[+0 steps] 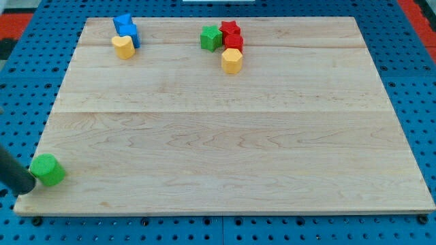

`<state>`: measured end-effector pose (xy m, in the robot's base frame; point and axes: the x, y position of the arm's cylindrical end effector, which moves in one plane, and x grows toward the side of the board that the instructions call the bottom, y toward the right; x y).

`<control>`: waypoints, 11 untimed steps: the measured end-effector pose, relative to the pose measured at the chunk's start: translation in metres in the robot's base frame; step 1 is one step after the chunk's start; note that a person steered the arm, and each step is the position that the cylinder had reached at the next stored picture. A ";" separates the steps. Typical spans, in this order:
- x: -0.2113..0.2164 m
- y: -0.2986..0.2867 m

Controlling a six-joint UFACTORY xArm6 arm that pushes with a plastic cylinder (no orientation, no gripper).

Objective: Push green circle up towards line of blocks

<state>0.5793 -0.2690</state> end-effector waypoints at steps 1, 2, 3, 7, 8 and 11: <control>-0.007 0.018; -0.047 0.025; -0.039 0.050; -0.136 0.076; -0.105 0.074; -0.169 0.061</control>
<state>0.4103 -0.2077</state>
